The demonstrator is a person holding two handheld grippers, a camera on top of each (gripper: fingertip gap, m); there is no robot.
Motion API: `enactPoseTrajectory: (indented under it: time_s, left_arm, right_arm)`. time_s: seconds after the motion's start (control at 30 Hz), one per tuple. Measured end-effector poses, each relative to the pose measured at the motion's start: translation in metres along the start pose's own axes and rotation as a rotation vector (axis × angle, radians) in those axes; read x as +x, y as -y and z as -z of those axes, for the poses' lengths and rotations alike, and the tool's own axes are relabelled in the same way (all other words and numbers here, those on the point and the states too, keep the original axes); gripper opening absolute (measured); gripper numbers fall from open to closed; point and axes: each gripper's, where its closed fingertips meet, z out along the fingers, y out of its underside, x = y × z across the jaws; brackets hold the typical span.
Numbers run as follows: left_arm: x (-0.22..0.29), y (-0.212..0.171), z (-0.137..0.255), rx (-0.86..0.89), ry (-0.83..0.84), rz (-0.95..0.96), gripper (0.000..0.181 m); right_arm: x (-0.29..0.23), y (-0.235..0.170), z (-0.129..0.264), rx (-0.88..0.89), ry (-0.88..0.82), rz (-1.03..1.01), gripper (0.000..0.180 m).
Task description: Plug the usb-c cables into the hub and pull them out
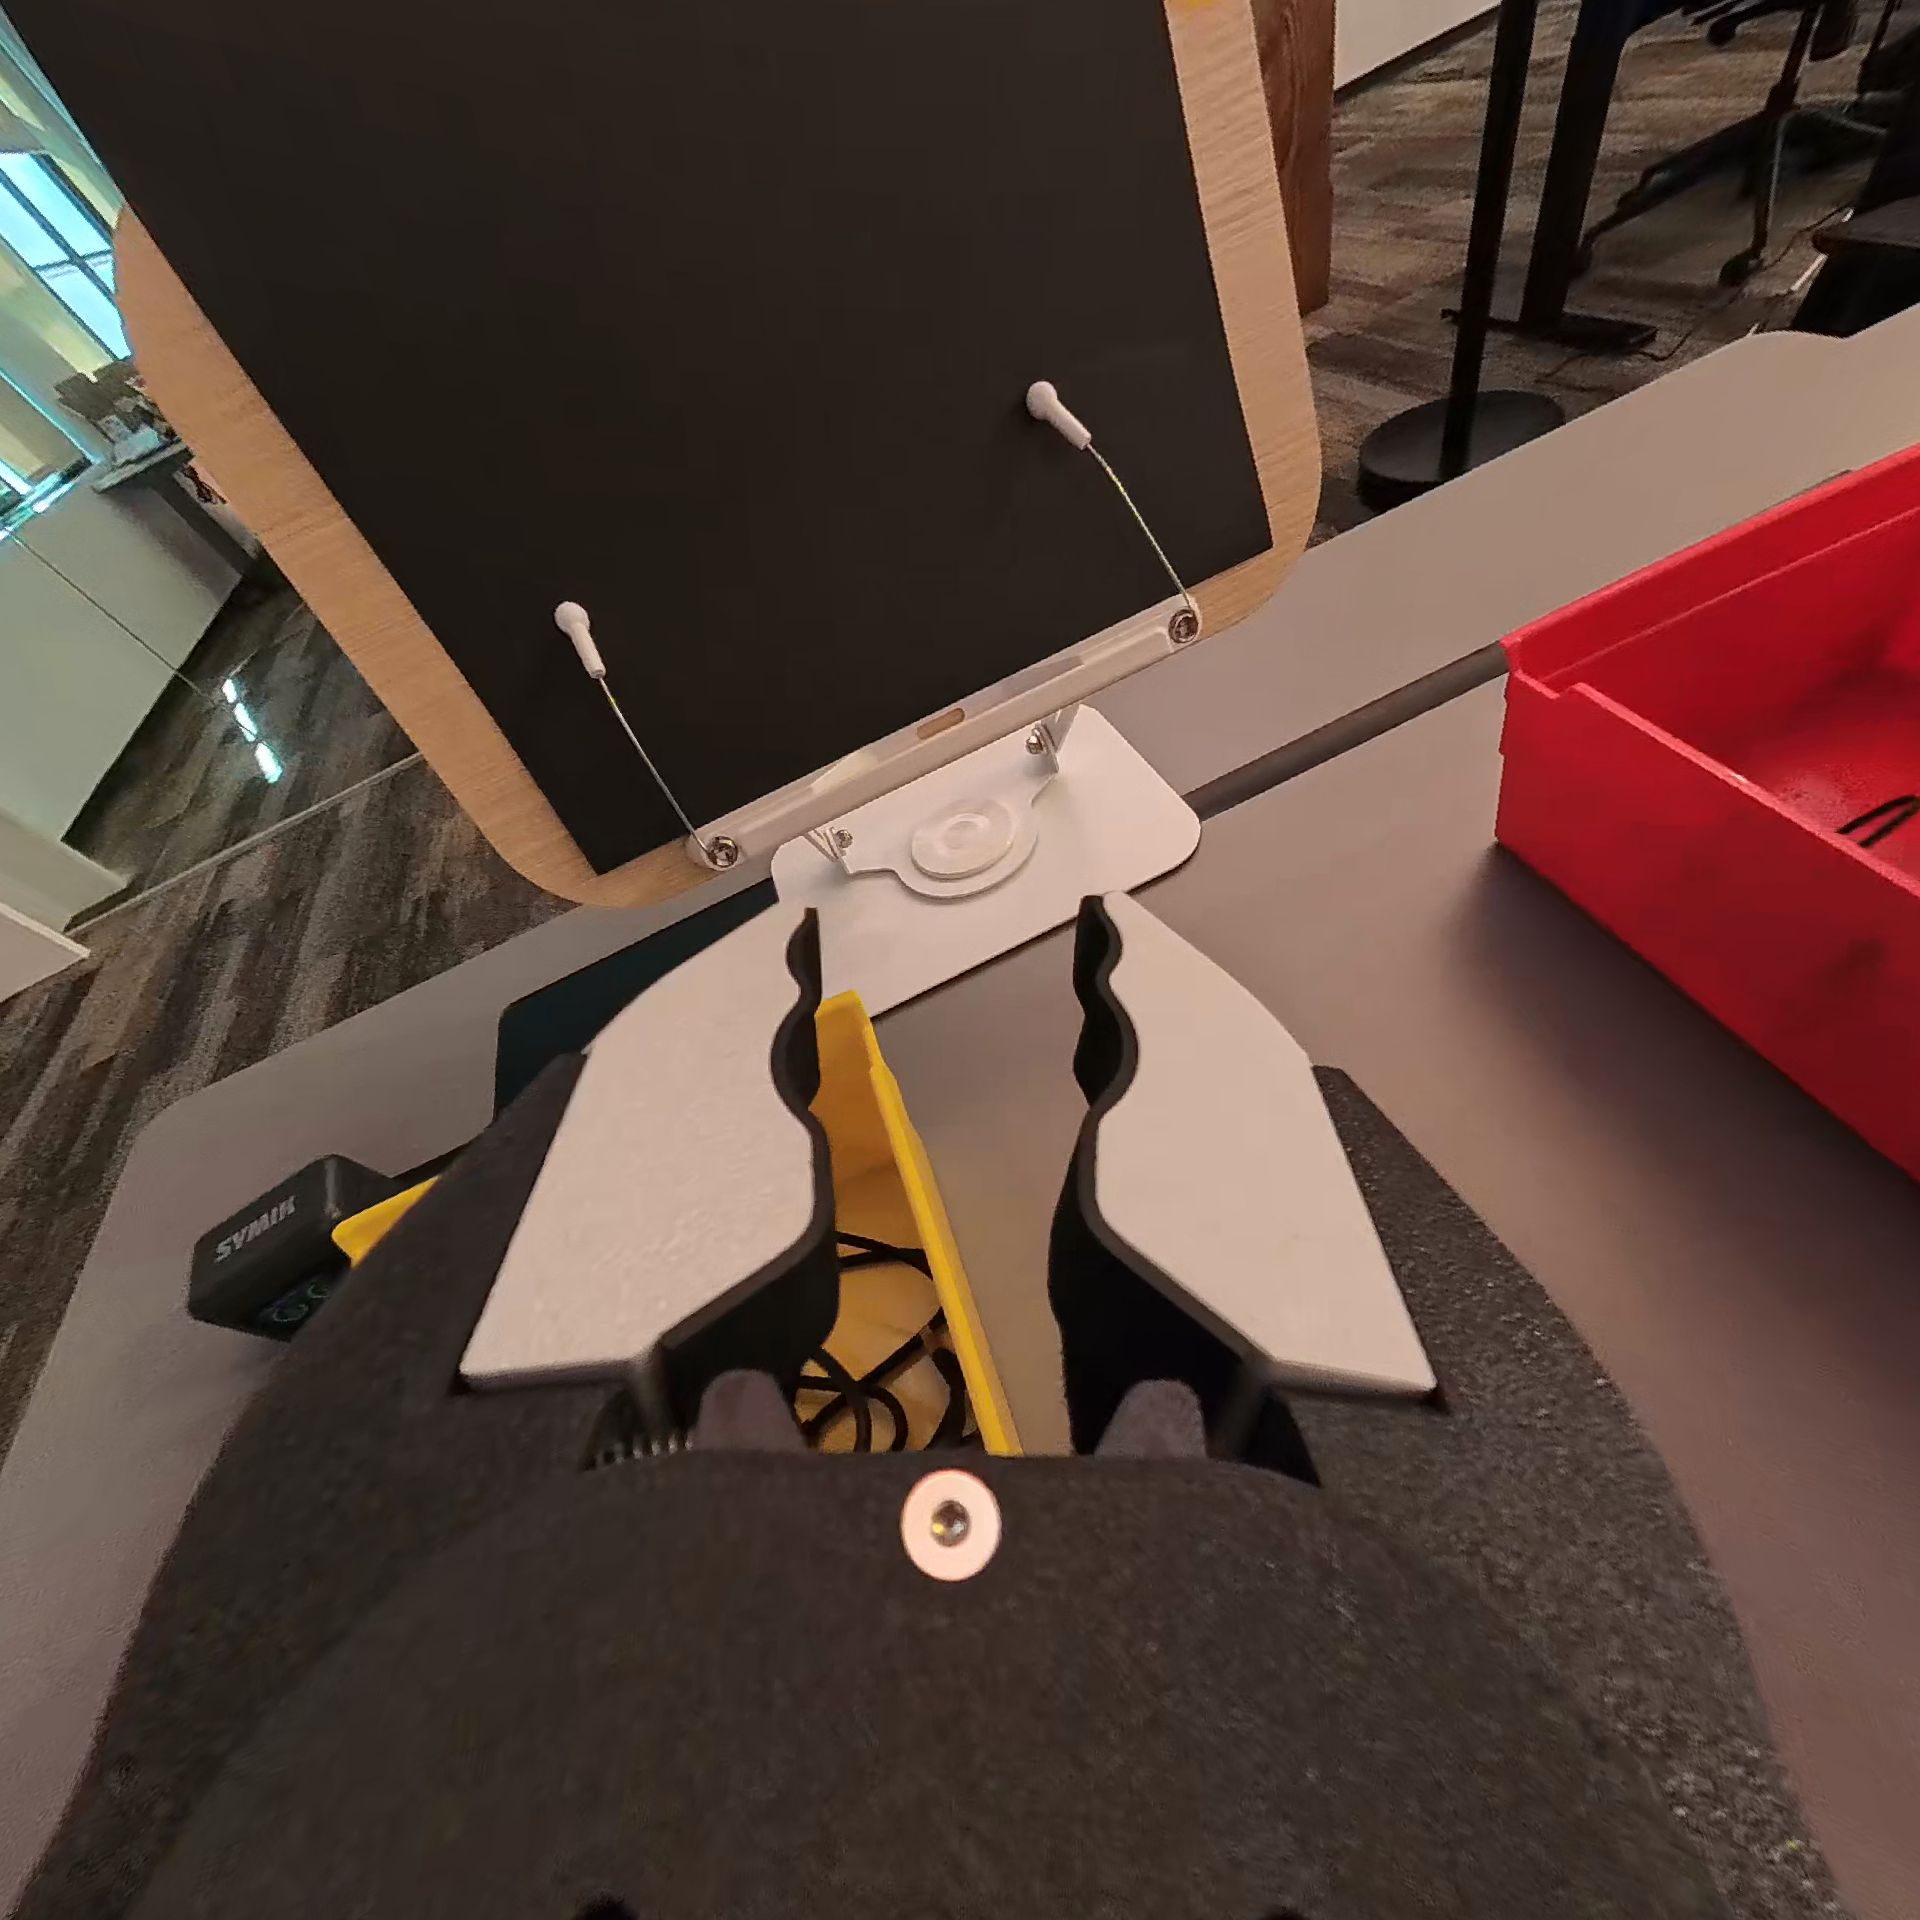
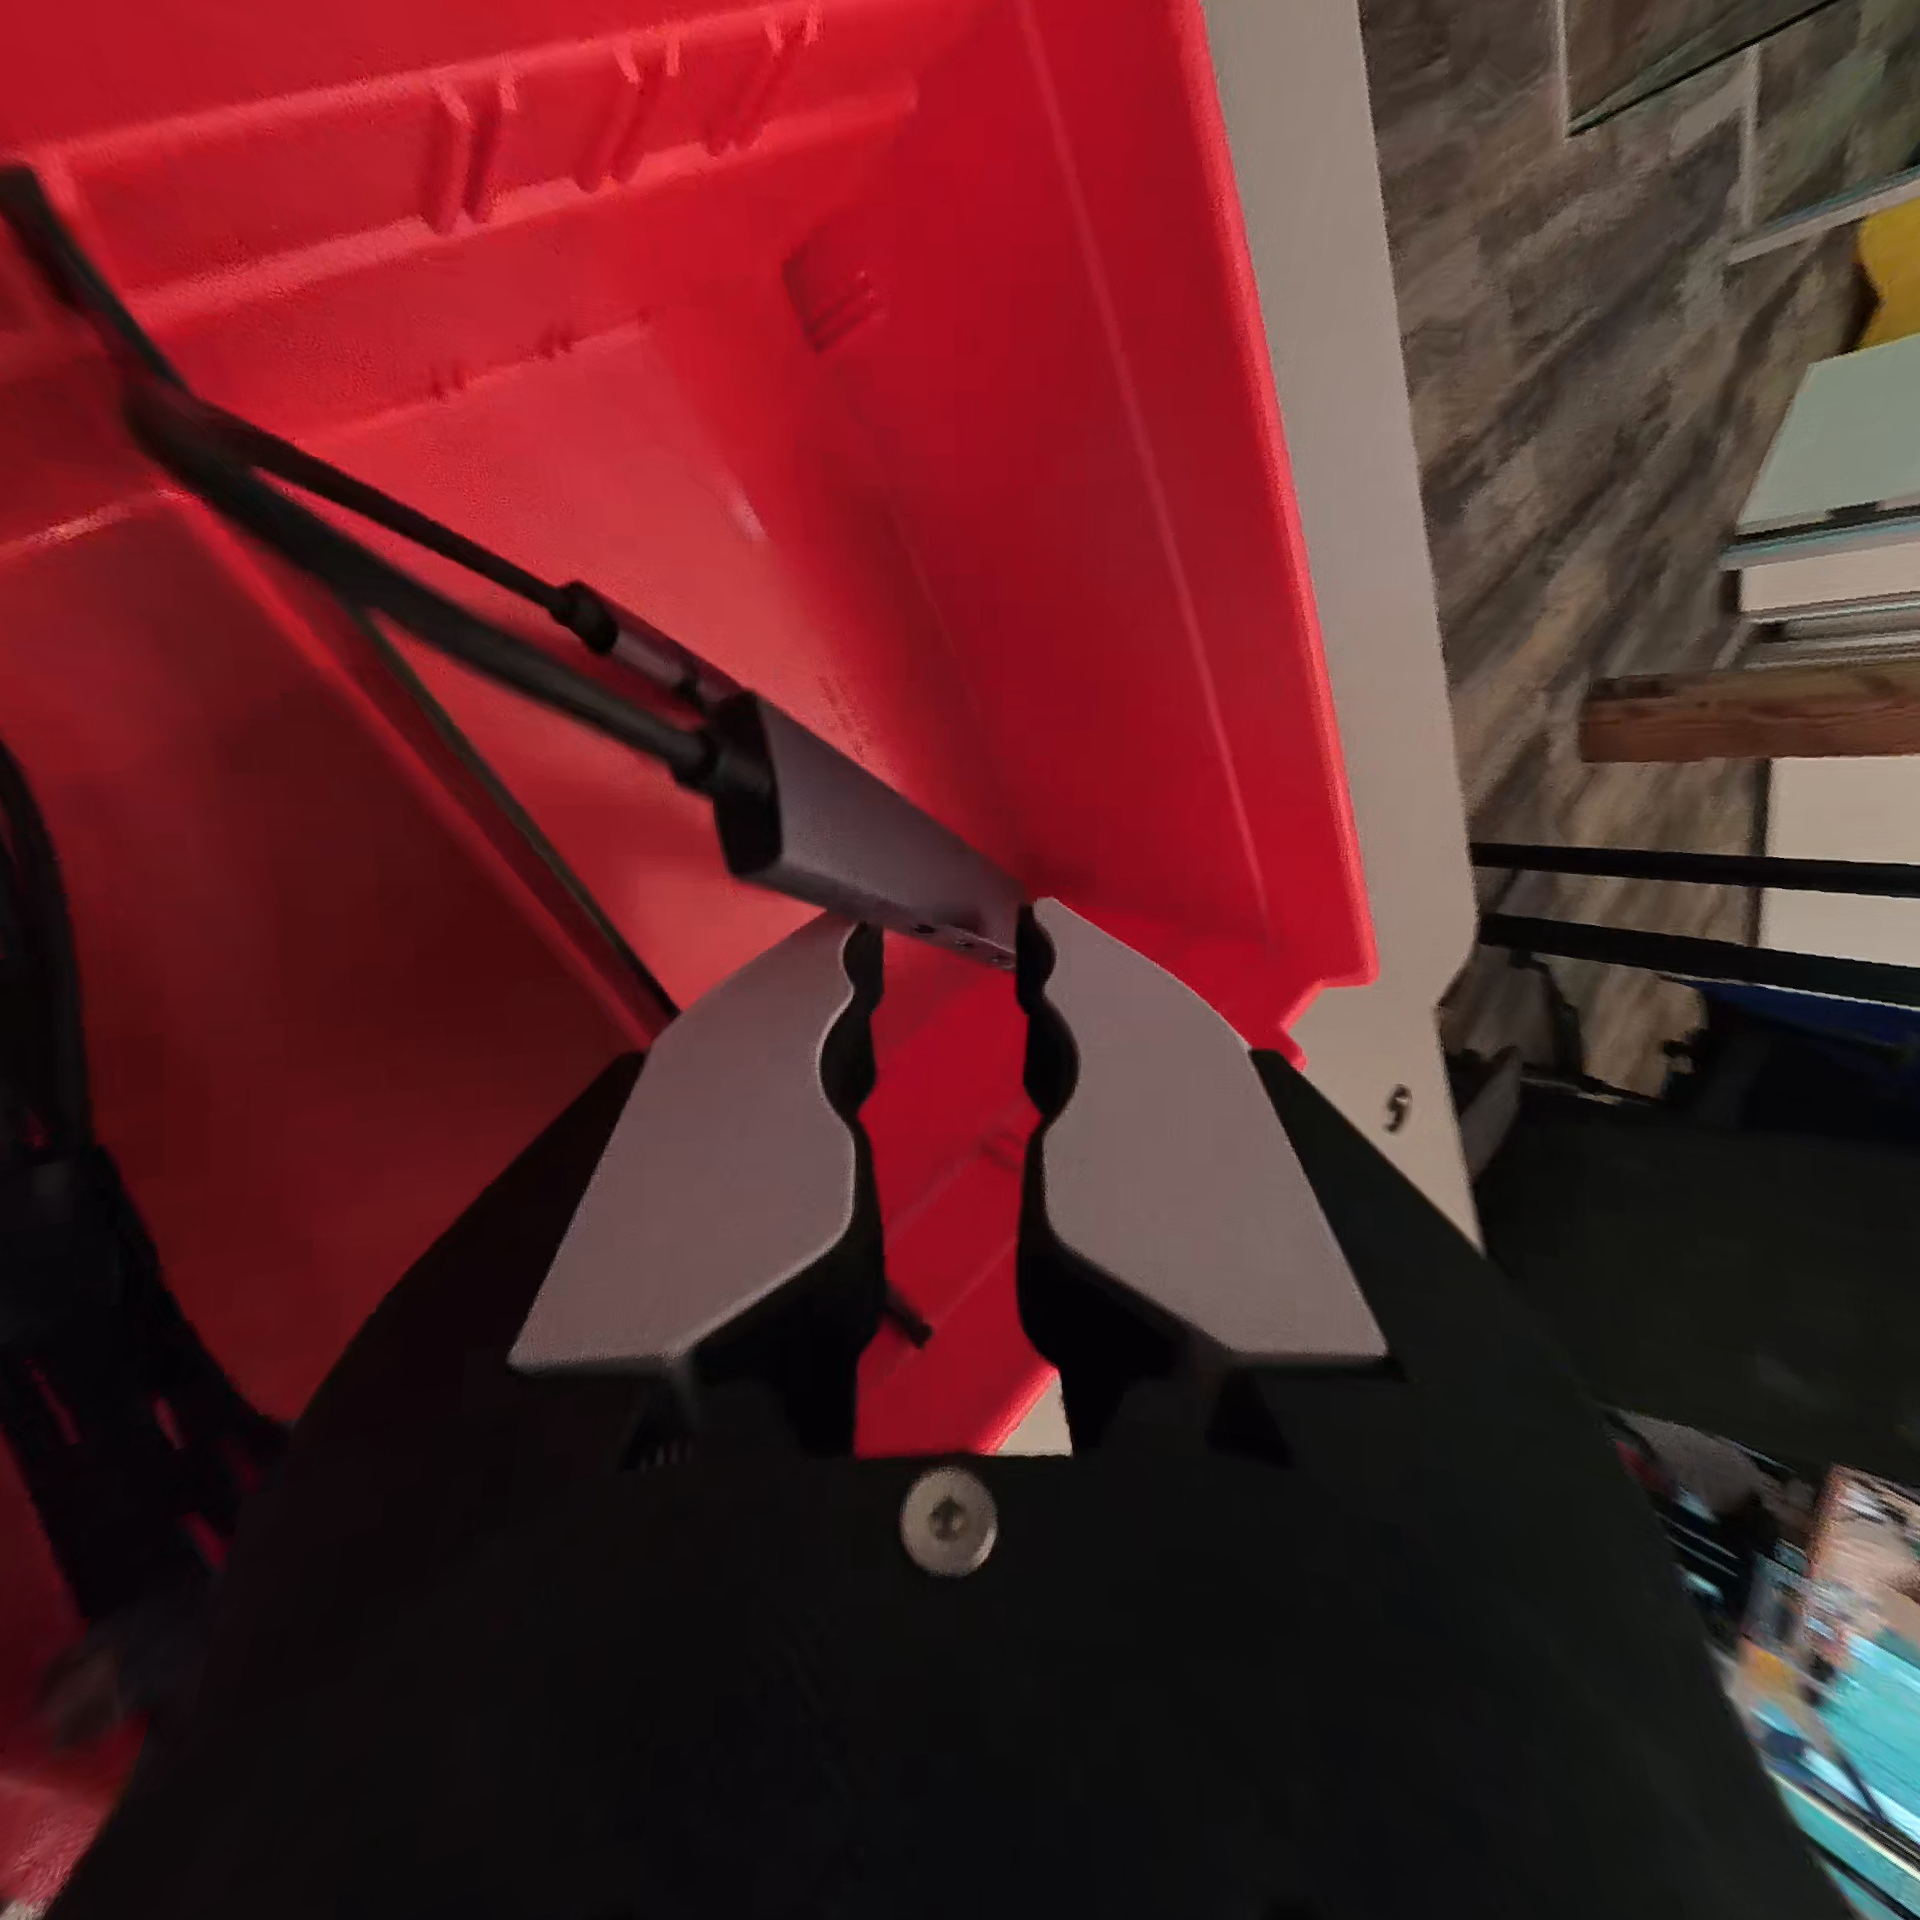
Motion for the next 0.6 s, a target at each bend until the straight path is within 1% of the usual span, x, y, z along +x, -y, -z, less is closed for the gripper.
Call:
enactPoseTrajectory:
  time_s: [0.07,0.13,0.23,0.37,0.47,0.6]
  left_arm:
    - [0.002,0.000,0.000,-0.001,-0.005,-0.005,0.046]
    - [0.003,-0.001,-0.001,-0.010,-0.009,-0.004,0.046]
    - [0.007,-0.001,-0.001,-0.008,-0.041,0.003,0.046]
    - [0.004,0.003,0.008,0.005,-0.120,0.077,0.047]
    - [-0.027,-0.002,0.027,-0.018,-0.116,0.123,0.047]
    - [-0.076,-0.022,0.061,-0.058,-0.086,0.220,0.048]
  right_arm:
    - [0.003,0.001,0.010,0.060,0.027,-0.049,0.027]
    - [0.012,0.005,0.024,0.134,0.012,-0.088,0.027]
    - [0.023,0.024,0.058,0.334,0.003,-0.141,0.027]
    - [0.034,0.051,0.110,0.594,-0.001,-0.236,0.027]
    - [0.043,0.070,0.147,0.761,-0.058,-0.264,0.027]
    - [0.045,0.086,0.182,0.874,-0.132,-0.248,0.026]
